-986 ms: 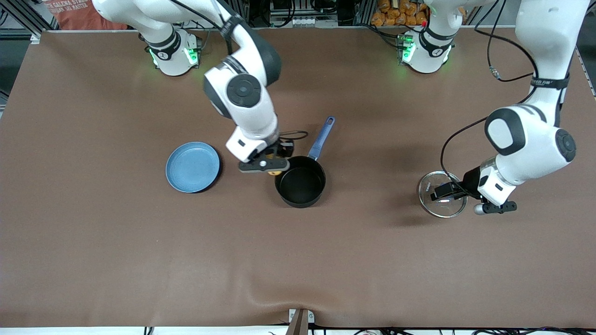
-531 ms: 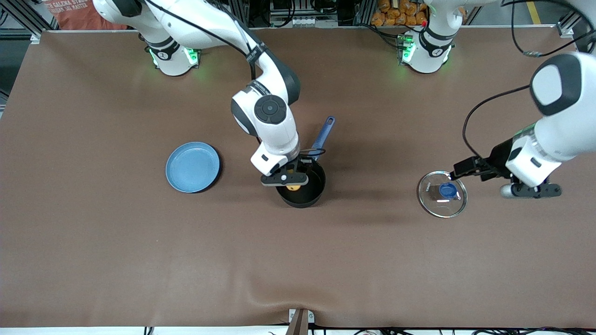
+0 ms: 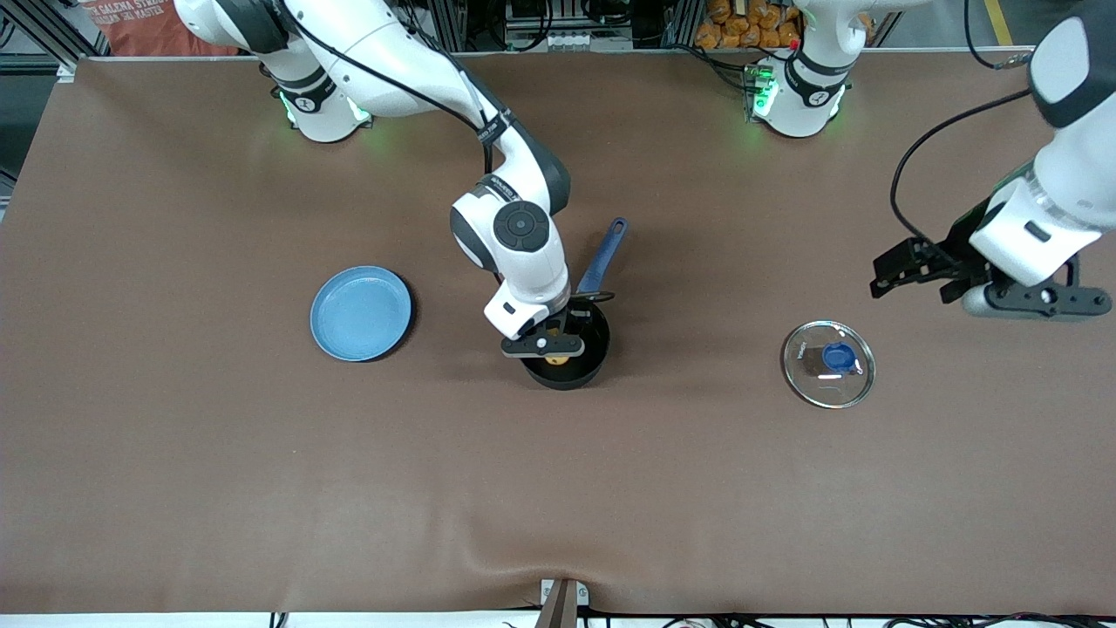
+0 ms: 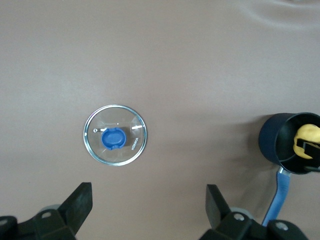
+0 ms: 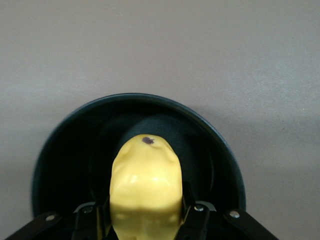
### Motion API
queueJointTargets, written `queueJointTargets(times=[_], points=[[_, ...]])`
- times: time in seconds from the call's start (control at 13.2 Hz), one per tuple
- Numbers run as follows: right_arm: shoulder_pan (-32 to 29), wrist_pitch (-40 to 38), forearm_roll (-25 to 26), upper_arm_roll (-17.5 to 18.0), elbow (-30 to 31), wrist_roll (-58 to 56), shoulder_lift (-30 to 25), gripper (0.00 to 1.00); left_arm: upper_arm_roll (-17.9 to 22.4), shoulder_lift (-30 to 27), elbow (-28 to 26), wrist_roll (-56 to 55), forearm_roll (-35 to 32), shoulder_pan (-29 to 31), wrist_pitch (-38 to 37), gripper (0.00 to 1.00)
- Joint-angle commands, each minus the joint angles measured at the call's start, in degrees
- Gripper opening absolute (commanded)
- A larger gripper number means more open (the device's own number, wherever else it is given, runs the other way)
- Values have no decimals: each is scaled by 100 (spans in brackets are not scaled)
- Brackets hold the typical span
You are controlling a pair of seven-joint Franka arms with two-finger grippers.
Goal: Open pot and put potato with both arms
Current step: 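Lower the potato into the pot and open the right gripper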
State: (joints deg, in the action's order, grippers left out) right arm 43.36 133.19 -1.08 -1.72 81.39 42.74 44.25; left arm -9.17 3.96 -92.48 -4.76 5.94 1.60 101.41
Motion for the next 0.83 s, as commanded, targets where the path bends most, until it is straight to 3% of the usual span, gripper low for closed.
queueJointTargets(times=[0.0, 0.3, 0.45, 0.53, 0.76], points=[[111, 206, 56, -74, -185, 156, 321, 0, -59, -53, 212, -121, -146, 33, -218, 100], [120, 322, 47, -74, -185, 165, 418, 0, -138, -149, 345, -182, -216, 33, -463, 100], [120, 322, 21, -74, -185, 173, 427, 85, -155, -132, 354, -209, -225, 24, -482, 100], [111, 313, 20, -74, -194, 191, 410, 100, -173, -123, 354, -209, -234, 16, -482, 100], [6, 182, -41, -74, -203, 217, 51, 100, -278, -141, 354, -244, -304, 33, -499, 100]])
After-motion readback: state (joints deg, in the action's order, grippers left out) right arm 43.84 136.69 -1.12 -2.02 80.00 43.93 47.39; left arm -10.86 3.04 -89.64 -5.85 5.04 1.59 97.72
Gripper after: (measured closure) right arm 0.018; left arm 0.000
